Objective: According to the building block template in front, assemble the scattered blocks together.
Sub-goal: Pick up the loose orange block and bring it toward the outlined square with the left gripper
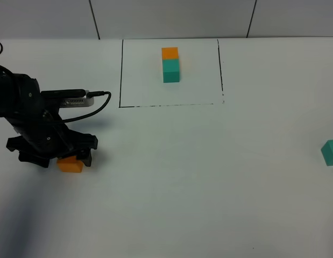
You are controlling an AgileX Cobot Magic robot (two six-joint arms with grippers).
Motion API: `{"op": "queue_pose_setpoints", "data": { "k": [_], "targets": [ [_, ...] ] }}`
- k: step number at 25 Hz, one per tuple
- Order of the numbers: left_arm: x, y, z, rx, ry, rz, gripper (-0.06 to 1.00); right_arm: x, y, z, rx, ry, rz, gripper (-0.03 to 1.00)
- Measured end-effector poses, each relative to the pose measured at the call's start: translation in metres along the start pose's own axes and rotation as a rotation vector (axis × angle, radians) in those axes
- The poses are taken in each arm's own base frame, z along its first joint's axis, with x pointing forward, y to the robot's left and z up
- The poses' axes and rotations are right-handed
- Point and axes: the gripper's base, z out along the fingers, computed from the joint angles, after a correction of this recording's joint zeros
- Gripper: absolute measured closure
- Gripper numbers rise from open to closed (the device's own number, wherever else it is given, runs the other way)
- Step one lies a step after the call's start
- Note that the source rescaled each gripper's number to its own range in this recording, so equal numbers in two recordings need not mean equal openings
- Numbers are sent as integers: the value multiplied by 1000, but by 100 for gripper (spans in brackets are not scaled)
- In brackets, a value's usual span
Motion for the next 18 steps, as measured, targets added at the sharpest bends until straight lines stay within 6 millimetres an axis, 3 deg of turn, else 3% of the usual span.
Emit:
{"op": "queue_pose_setpoints", "data": {
  "k": [3, 6, 10, 15, 18],
  "targets": [
    [-1, 0, 5, -1, 5, 0, 24, 0, 0, 0, 0, 0, 0, 32],
    [-1, 0, 5, -1, 3, -2, 41, 0, 0, 0, 0, 0, 0, 32],
    [-1, -1, 5, 7, 4, -14, 90, 0, 0, 0, 0, 0, 0, 32],
    [-6, -2, 1, 16, -11, -2, 94, 0, 0, 0, 0, 0, 0, 32],
    [-18, -5, -11, 21, -23, 101, 94, 0, 0, 0, 0, 0, 0, 32]
  ]
}}
